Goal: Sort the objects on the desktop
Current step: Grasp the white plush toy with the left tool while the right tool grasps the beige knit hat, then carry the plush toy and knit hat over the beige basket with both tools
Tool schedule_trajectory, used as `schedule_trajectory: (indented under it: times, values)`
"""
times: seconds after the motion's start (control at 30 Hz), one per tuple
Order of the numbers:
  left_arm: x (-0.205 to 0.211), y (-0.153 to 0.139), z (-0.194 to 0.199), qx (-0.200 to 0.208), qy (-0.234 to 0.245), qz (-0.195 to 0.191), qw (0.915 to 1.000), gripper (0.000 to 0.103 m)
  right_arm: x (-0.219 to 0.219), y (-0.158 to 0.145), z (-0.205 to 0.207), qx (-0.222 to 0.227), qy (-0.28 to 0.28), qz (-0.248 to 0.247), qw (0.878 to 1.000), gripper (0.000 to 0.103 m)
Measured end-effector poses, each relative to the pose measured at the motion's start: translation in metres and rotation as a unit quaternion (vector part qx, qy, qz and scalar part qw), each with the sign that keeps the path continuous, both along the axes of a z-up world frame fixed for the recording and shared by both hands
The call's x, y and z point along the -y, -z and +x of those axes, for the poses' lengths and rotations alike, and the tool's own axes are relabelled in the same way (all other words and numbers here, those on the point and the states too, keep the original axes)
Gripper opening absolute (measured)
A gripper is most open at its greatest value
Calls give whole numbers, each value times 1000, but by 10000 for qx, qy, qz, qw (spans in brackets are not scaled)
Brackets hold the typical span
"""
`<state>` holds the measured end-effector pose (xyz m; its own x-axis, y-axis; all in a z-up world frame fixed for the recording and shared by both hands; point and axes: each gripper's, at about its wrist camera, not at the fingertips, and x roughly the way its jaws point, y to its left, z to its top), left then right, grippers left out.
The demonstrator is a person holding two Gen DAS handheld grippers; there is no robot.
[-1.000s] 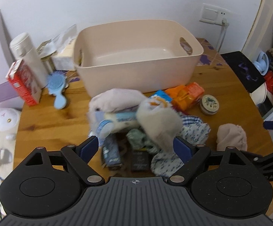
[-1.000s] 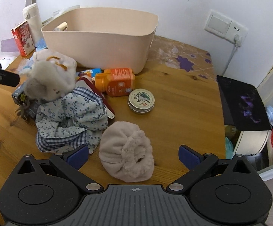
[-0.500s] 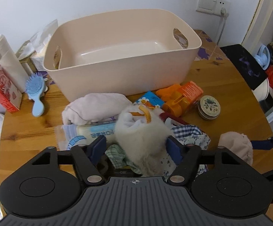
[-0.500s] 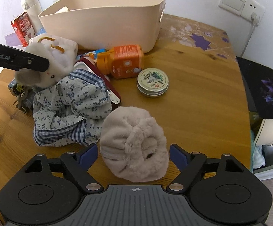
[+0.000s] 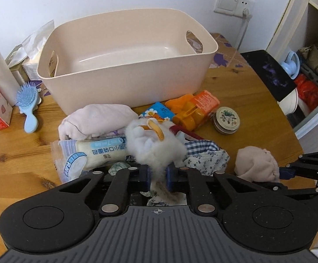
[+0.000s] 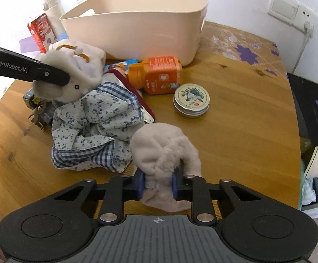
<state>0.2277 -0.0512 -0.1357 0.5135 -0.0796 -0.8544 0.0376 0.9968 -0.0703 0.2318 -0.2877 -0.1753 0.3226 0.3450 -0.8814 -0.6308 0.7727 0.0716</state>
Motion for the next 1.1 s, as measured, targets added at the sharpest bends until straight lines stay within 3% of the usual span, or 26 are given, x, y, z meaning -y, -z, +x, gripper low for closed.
schedule_trajectory:
  times: [0.53, 0.83, 1.1]
  values:
    - [-11, -28, -15, 246, -103, -10, 9996, 12, 3, -44, 12, 725, 58, 157, 9972, 22]
    - [-37, -67, -6, 736, -416, 33, 9964, 12, -13, -71, 41, 1324, -70, 288, 9907, 22]
    - [-47, -92, 25, 1165, -544, 155, 9916, 12, -34, -98, 76, 1844, -202, 547, 9811, 22]
